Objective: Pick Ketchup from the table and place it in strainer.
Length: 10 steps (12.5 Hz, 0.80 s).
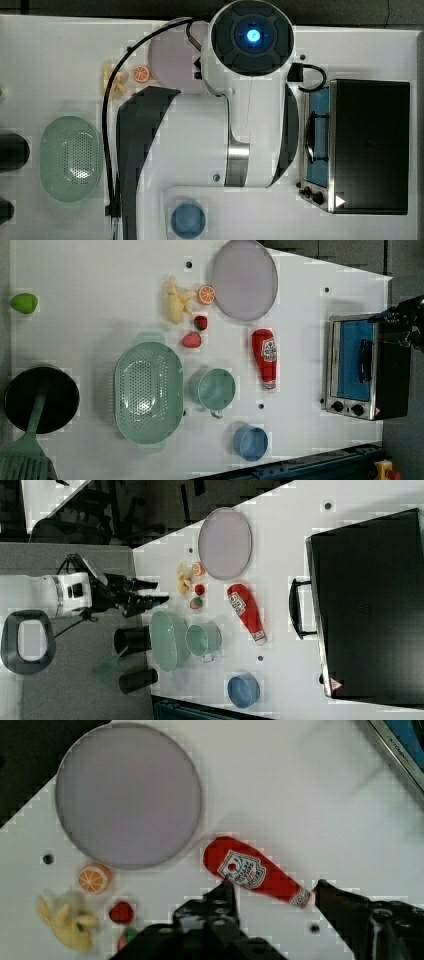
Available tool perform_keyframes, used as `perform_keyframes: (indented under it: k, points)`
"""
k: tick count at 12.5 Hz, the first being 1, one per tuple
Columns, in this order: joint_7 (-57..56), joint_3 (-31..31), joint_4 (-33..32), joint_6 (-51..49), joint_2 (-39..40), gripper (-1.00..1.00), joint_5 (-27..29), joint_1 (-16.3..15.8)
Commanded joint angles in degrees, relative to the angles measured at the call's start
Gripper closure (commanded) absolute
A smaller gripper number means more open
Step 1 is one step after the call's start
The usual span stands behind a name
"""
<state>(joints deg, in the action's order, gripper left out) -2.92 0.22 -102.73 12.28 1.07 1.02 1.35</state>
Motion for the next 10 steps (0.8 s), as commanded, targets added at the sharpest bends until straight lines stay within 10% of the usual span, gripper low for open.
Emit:
perform_keyframes:
  k: [1, 3, 10]
  points:
    - [5.76, 3.14, -7.18, -11.13, -15.91, -0.59, 0.52, 5.95]
    - [5.30, 3.28, -7.92, -10.68, -15.41, -1.00, 0.53, 5.84]
    - [-15.60, 5.21, -14.46, 1.46, -8.62, -1.00, 0.53, 5.66]
